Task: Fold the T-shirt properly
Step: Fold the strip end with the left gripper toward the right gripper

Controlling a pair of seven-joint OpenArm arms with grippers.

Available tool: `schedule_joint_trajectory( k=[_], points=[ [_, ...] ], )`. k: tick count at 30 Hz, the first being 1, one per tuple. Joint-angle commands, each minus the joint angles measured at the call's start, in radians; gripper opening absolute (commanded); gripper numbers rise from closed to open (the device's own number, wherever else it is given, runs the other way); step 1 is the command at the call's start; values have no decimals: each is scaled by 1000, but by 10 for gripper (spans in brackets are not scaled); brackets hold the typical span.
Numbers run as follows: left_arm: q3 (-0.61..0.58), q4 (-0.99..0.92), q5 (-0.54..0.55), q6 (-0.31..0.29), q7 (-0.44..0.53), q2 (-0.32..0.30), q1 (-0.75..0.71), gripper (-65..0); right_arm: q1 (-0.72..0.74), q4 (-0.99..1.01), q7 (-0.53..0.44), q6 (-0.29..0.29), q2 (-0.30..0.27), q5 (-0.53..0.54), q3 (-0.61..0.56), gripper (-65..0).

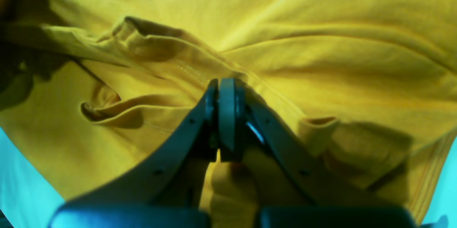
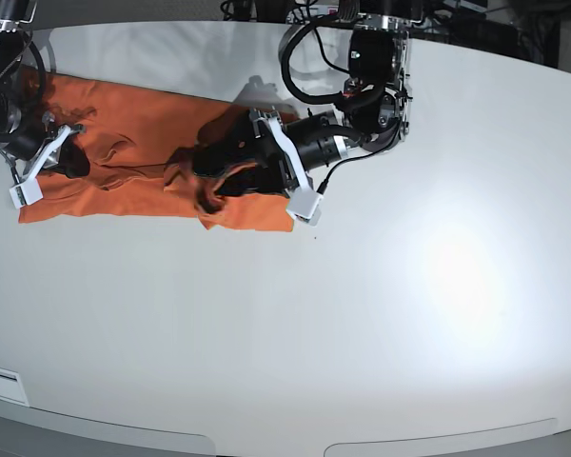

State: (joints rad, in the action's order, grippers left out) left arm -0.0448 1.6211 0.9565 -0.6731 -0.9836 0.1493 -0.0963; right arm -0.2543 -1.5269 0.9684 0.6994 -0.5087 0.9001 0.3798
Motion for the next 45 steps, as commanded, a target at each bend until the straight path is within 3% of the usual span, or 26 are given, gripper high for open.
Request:
schedule_joint_trajectory(
  k=[1,7,8,9,11,13,16,22,27,32,36,39,45],
  points=[
    [-8,15,27,-15,19,8,14,-247,2,-11,16,-1,-21,-7,8,-650],
    [-7,15,26,-16,19,8,14,-258,2,-11,16,-1,-21,-7,8,-650],
    [-7,15,26,-16,20,8,14,-305,2,-11,16,-1,-21,-7,8,-650],
    [-7,15,21,-16,24,8,14,-398,2,-11,16,-1,-21,-7,8,-650],
    [-7,15,-44,-15,57,8,14,-650,2,-11,16,-1,-21,-7,8,-650],
    [-7,15,-145,-4,98,8,14,-650,2,-11,15,-1,-21,-6,8,-650],
    [-8,15,-265,94,141,8,14,-650,2,-11,15,-1,-21,-6,8,-650],
    [-7,-27,-459,174,205,8,13,-650,5,-11,11,-1,-27,49,8,-650],
    [-7,-145,-482,174,247,-3,13,-650,28,-11,16,-1,-39,144,11,-650],
    [-6,-168,-482,212,247,-38,14,-650,114,-11,32,-1,-40,193,71,-436],
    [-6,-167,-481,214,246,-72,14,-650,182,-11,137,-1,-45,255,191,-331],
    [-6,-167,-481,215,243,-106,14,-650,166,-8,202,-1,-74,236,242,-328],
    [-6,-161,-481,215,243,-147,14,-650,29,-7,195,-1,-87,185,329,-328]
  ],
)
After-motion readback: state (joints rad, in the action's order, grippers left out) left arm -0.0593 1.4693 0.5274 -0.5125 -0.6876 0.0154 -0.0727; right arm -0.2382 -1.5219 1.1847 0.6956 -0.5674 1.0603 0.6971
